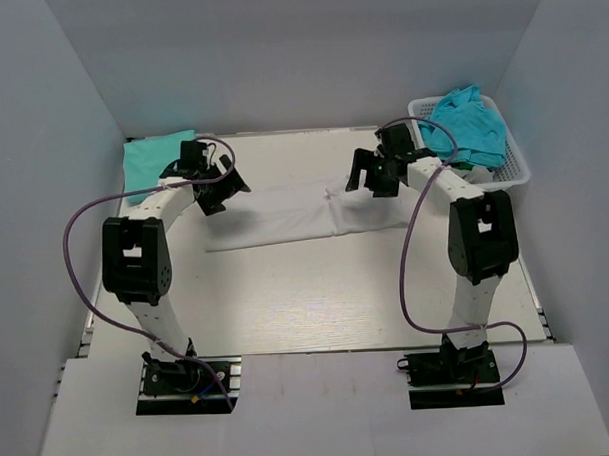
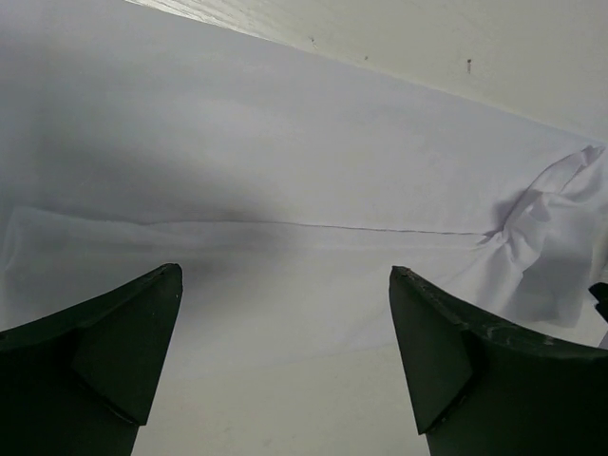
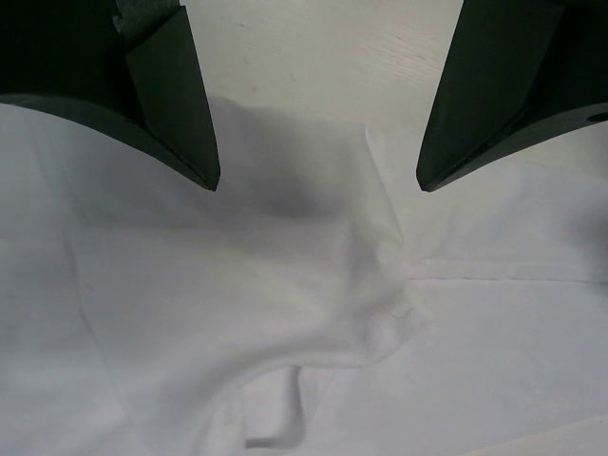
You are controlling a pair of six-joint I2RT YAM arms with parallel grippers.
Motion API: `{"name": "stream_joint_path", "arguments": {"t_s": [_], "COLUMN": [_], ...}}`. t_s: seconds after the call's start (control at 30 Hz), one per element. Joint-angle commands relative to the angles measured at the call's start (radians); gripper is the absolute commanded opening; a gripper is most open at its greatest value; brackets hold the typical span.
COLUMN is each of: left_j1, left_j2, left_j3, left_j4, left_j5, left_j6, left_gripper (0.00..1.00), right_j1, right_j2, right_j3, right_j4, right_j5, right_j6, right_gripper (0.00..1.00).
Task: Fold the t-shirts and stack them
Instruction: Rotate the tshirt 90 degrees
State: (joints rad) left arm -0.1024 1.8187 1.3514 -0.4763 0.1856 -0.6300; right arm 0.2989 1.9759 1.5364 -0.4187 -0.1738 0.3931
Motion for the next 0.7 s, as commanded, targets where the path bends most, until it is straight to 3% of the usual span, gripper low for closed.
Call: {"name": "stream_joint_path", "arguments": {"t_s": [0.0, 0.13, 0.23, 0.37, 0.47, 0.53, 0.57, 0.6, 0.63, 0.67], "left_j1": [-0.006, -0.006, -0.029, -0.088, -0.163, -0.242, -0.269, -0.292, -0.315, -0.360], "left_j2": [0.086, 0.146, 0.104, -0.004, -0.094, -0.163, -0.180, -0.193, -0.202, -0.202], "left_j3": [0.012, 0.003, -0.104, -0.312, -0.473, -0.575, -0.601, -0.624, -0.624, -0.585], "left_j4": [0.062, 0.028, 0.039, 0.039, 0.039, 0.028, 0.012, 0.011, -0.011, -0.091], "left_j5": [0.035, -0.049, -0.159, -0.135, 0.049, 0.255, 0.337, 0.558, 0.668, 0.722], "left_j6": [0.015, 0.015, 0.015, -0.013, -0.066, -0.118, -0.137, -0.152, -0.152, -0.122], "left_gripper": [1.00, 1.00, 1.00, 1.00, 1.00, 1.00, 1.00, 1.00, 1.00, 1.00], "right_j1": [-0.017, -0.035, -0.046, -0.047, -0.043, -0.037, -0.035, -0.032, -0.026, -0.024], "right_j2": [-0.060, -0.034, 0.014, 0.090, 0.152, 0.239, 0.268, 0.293, 0.389, 0.418], "right_j3": [-0.085, -0.113, -0.087, -0.010, 0.031, 0.085, 0.158, 0.200, 0.247, 0.409], "right_j4": [-0.025, -0.054, -0.066, -0.066, 0.030, 0.112, 0.112, 0.110, 0.100, 0.090], "right_j5": [0.109, 0.135, 0.145, 0.130, -0.043, -0.128, -0.148, -0.235, -0.272, -0.308], "right_j6": [0.029, 0.044, 0.041, 0.006, -0.043, -0.062, -0.068, -0.107, -0.121, -0.132], "right_gripper": [0.90, 0.90, 0.90, 0.90, 0.90, 0.90, 0.90, 0.90, 0.90, 0.90]}}
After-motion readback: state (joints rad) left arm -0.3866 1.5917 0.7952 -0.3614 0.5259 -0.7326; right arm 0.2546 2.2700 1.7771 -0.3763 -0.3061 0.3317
